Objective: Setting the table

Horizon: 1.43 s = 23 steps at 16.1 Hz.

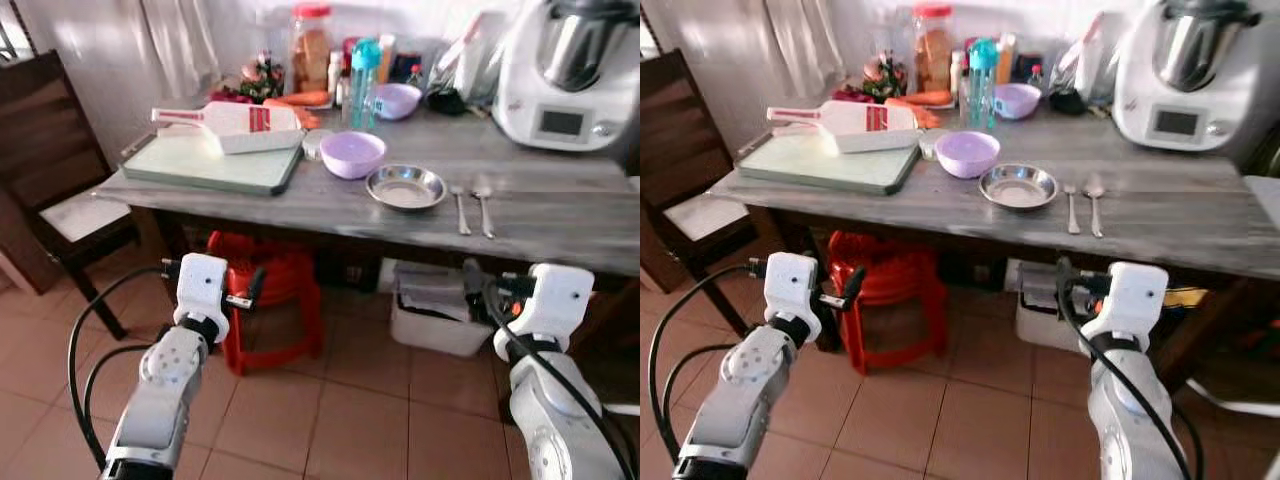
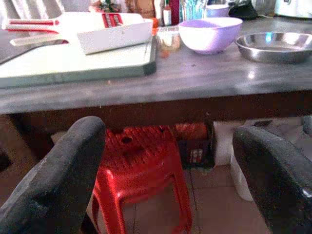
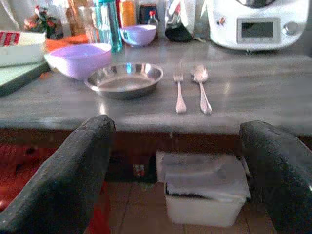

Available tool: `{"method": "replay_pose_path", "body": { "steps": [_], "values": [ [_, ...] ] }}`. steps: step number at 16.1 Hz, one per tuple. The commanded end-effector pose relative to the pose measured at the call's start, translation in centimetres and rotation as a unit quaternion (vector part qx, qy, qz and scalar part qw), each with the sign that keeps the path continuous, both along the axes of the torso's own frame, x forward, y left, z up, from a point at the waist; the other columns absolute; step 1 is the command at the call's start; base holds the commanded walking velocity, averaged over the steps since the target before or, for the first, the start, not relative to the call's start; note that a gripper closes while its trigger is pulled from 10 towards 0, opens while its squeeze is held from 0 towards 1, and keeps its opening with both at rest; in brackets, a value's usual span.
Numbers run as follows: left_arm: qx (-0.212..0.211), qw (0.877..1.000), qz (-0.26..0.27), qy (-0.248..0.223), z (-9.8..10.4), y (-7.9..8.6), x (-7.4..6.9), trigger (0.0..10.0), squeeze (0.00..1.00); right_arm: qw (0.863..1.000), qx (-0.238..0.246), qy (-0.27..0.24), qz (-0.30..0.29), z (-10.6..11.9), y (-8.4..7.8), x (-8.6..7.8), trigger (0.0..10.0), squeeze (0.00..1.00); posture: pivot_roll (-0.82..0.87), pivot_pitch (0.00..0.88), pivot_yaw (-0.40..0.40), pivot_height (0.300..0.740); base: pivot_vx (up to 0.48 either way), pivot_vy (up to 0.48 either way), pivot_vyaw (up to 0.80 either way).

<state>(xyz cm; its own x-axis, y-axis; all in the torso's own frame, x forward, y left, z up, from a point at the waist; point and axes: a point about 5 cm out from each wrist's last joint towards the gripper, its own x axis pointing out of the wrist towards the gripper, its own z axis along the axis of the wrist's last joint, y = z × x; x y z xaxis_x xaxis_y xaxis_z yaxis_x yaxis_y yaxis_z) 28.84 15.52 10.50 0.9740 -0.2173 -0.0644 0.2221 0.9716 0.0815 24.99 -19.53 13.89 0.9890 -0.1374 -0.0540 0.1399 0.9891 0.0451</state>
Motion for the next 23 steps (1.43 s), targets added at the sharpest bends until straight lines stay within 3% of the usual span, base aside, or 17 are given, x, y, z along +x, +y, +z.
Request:
{"method": "replay_pose_path", "body": {
  "steps": [1,5,7,12,23],
  "values": [
    [0.003,1.000,-0.010,0.001,0.03,-0.41,-0.12,10.0,0.00,1.000,0.023,0.016,0.005,-0.32,0.03,-0.09,10.0,0.00,-0.05,0.000,0.035,0.740,-0.334,0.000,0.00],
    [0.004,1.000,-0.015,-0.003,0.03,-0.40,-0.19,10.0,0.00,0.999,0.018,0.015,0.024,-0.46,0.05,-0.04,10.0,0.00,-0.05,0.000,0.031,0.740,-0.308,0.000,0.00],
    [-0.018,0.999,-0.038,-0.011,0.39,-0.65,-0.14,10.0,0.00,0.999,0.013,0.009,0.028,-0.19,0.13,0.13,10.0,0.00,-0.05,0.000,0.029,0.740,0.000,0.000,0.00],
    [-0.020,0.998,-0.056,-0.011,0.51,-1.07,-0.24,10.0,0.00,0.999,0.007,0.002,0.038,0.00,0.20,0.00,10.0,0.00,-0.05,0.000,0.029,0.740,0.000,0.000,0.00],
    [-0.027,0.998,-0.064,-0.002,0.25,-1.09,-0.43,10.0,0.00,0.999,-0.017,-0.007,0.042,0.22,0.63,-0.06,10.0,0.00,-0.05,0.000,0.029,0.740,0.000,-0.323,0.00]
  ]
}}
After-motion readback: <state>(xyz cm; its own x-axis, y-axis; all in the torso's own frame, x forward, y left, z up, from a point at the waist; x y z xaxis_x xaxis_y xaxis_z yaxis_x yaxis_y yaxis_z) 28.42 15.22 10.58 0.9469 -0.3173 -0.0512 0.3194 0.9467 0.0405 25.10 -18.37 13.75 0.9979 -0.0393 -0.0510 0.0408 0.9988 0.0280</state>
